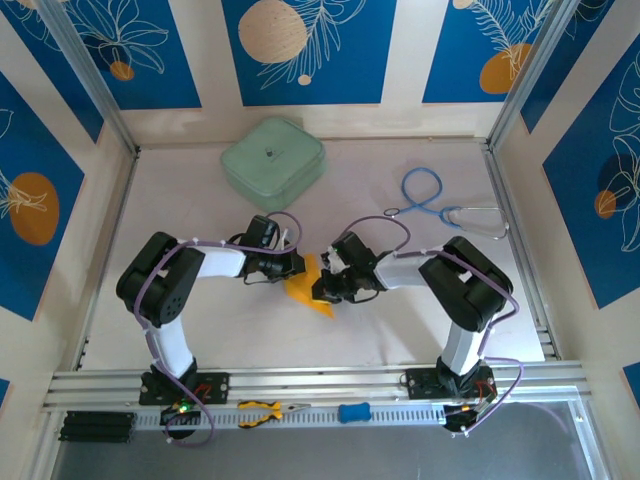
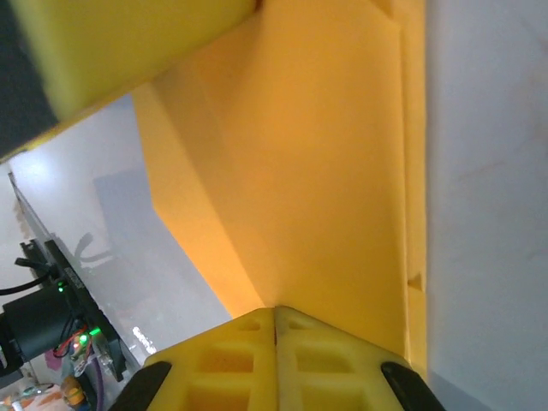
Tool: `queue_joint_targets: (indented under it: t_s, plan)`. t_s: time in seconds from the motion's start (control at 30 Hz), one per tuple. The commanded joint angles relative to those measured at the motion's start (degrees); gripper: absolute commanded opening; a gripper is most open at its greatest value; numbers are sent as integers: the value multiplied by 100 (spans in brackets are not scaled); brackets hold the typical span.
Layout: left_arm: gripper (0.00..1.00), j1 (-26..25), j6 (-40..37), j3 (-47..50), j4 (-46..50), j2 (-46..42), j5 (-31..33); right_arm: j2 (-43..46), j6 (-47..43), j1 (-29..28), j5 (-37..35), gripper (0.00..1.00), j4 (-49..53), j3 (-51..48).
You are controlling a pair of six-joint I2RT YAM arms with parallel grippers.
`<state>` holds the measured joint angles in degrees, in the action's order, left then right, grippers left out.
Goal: Fold a paper plane with a square sheet of paper (pick it up from the middle)
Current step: Fourth fold the wing at the center of the table.
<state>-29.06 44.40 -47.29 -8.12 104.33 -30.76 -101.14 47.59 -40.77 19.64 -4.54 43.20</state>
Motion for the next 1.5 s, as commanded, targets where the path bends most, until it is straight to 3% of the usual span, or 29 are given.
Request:
queue_joint_targets:
  t_s: [0.0, 0.73, 1.1, 1.2, 1.47]
  plan:
    - [0, 129, -212, 141, 309, 201, 361, 114, 146, 0, 170, 8, 199, -594]
    - [0, 235, -200, 198, 324, 184, 397, 1431, 146, 61, 82, 8, 314, -2123]
    - [0, 235, -178, 220, 272, 157, 361, 2348, 134, 33, -186, 8, 918, -1523]
    - [0, 241, -167, 223, 232, 179, 321, 2116, 73, 43, -178, 9, 801, -1033]
    - [0, 241, -125, 222, 188, 210, 258, 504, 124, -1, 102, 11, 254, -207]
